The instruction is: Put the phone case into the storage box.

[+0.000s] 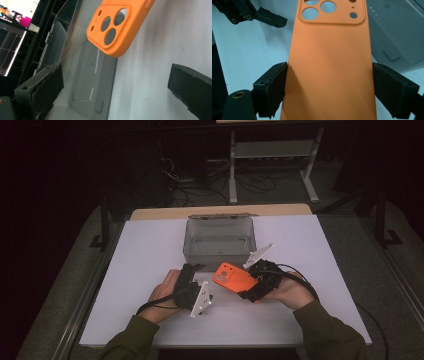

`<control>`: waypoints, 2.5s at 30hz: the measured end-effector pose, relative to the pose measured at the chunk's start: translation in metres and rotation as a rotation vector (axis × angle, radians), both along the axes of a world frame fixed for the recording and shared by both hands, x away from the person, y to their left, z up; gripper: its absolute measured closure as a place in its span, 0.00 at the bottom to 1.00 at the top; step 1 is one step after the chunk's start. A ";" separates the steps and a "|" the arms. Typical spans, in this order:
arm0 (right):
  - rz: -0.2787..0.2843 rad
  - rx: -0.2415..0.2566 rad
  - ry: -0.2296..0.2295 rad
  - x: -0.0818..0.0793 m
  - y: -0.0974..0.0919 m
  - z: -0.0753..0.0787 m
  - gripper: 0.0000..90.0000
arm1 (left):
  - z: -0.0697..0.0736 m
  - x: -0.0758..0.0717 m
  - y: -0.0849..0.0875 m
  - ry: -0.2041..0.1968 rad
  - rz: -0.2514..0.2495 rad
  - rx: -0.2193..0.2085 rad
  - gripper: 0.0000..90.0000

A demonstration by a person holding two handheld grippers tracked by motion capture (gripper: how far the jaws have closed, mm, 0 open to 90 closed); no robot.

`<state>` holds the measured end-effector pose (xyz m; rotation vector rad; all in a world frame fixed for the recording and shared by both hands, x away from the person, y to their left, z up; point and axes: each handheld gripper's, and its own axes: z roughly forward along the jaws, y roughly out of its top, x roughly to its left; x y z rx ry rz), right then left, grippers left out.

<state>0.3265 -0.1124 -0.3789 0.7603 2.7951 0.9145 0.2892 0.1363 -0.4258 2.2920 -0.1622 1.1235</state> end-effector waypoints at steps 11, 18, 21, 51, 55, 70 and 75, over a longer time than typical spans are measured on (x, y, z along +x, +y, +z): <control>-0.002 -0.002 -0.001 0.000 0.000 -0.001 0.17 | -0.001 -0.002 -0.002 -0.077 0.003 0.035 0.00; -0.002 -0.004 0.000 0.000 0.001 -0.001 0.17 | -0.001 -0.004 -0.003 -0.115 -0.008 0.043 0.00; 0.000 -0.004 -0.001 0.000 0.001 -0.001 0.17 | -0.001 -0.005 -0.004 -0.138 -0.010 0.052 0.00; -0.005 -0.003 0.006 0.000 0.004 -0.001 0.17 | -0.005 -0.014 -0.012 -0.274 -0.035 0.108 0.00; -0.006 0.000 0.007 0.000 0.006 -0.001 0.17 | -0.006 -0.016 -0.013 -0.280 -0.036 0.109 0.00; 0.020 0.015 -0.002 0.003 0.023 0.006 0.17 | -0.005 -0.022 -0.019 -0.322 -0.039 0.117 0.00; 0.029 0.021 -0.005 0.005 0.030 0.008 0.17 | -0.006 -0.023 -0.020 -0.340 -0.029 0.123 0.00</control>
